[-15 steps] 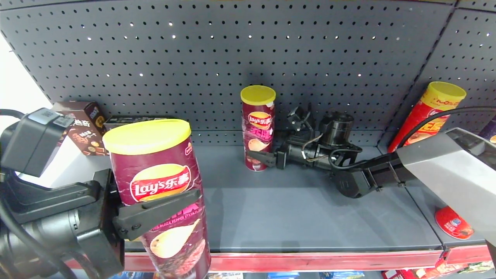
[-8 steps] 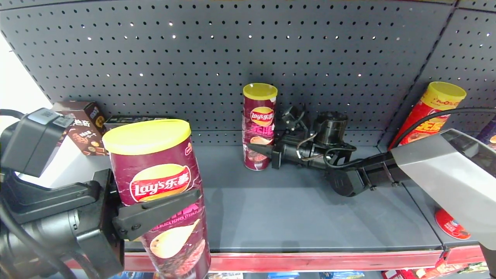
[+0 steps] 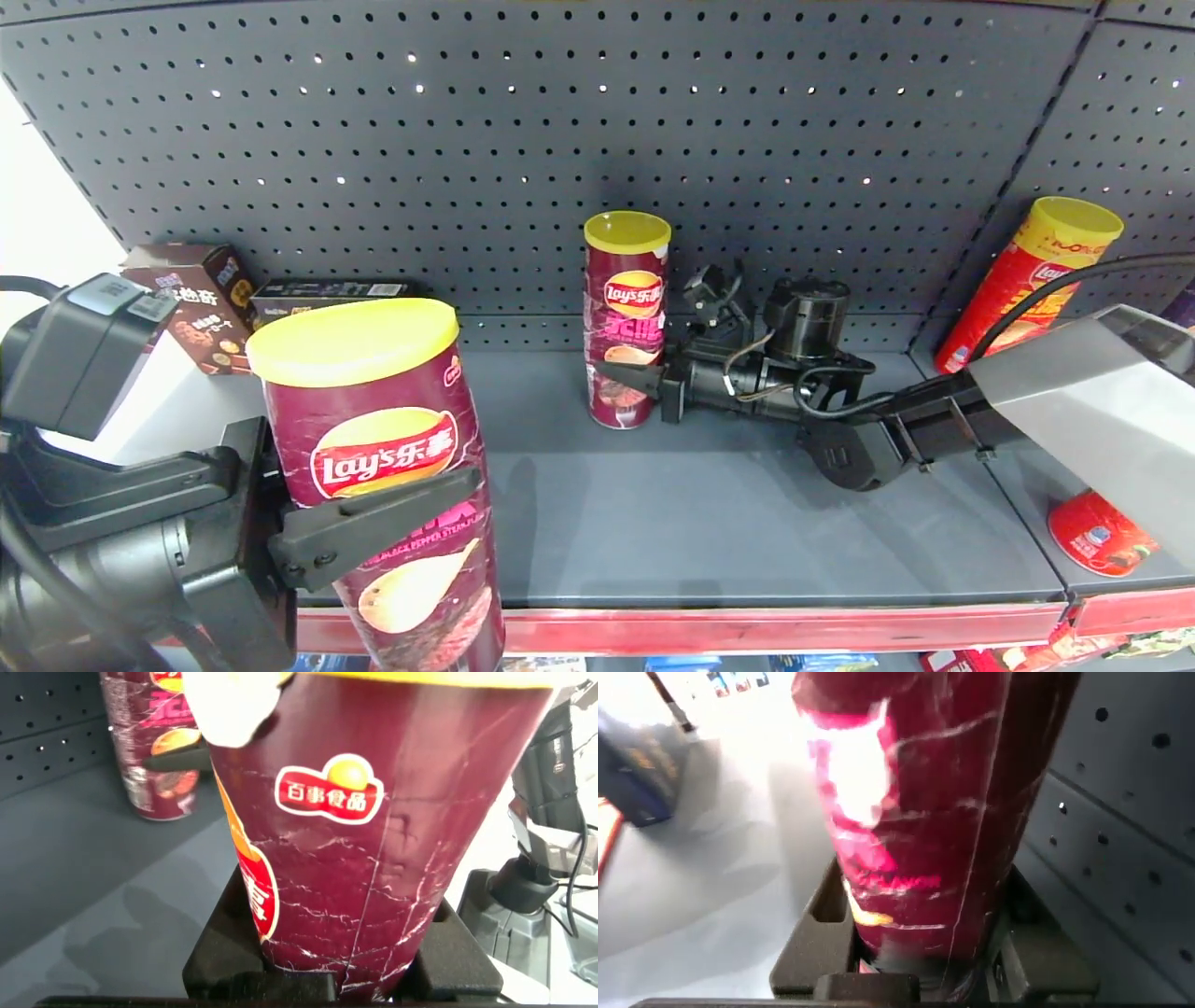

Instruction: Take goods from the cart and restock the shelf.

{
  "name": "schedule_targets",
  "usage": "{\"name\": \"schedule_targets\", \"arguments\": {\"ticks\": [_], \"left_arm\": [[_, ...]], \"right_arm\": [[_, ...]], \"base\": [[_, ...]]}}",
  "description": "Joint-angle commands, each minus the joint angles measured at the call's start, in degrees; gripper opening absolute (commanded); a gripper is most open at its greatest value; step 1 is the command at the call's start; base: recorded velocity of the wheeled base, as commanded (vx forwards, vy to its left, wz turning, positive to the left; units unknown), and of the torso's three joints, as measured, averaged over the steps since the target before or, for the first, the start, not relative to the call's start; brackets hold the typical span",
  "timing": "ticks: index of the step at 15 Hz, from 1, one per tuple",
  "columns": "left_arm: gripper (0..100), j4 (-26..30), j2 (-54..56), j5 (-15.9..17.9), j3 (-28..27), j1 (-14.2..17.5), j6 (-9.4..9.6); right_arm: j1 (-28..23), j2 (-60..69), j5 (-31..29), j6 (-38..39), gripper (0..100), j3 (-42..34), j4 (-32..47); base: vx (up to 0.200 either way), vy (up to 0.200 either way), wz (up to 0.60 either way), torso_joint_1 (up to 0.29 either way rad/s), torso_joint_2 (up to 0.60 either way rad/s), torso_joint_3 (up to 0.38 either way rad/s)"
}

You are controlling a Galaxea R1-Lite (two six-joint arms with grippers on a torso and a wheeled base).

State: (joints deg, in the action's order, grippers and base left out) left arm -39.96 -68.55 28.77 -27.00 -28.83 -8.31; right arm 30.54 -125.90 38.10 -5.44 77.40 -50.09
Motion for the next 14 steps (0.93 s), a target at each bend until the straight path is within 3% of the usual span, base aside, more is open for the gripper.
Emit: {"name": "schedule_targets", "arguments": {"ticks": [1,3,8,14], "left_arm": [[0,0.0,0.1,0.1,-0.1,0.1,-0.04],[0,0.0,0.1,0.0,-0.1,0.1,-0.04],[0,-0.6,0.1,0.0,-0.1,0.1,-0.04],[0,-0.6,0.1,0.0,-0.2,0.1,0.05]], "right_arm": [[0.7,5.5,-0.1,-0.1,0,-4.3,-0.4],[2.6,11.5,-3.3,-0.5,0,-12.6,-3.0],[5.4,21.7,-4.3,-0.5,0,-34.9,-16.4],[4.3,22.7,-4.0,-2.6,0,-47.5,-25.3]], "base": [[0.000,0.000,0.00,0.000,0.00,0.000],[0.000,0.000,0.00,0.000,0.00,0.000],[0.000,0.000,0.00,0.000,0.00,0.000],[0.000,0.000,0.00,0.000,0.00,0.000]]}}
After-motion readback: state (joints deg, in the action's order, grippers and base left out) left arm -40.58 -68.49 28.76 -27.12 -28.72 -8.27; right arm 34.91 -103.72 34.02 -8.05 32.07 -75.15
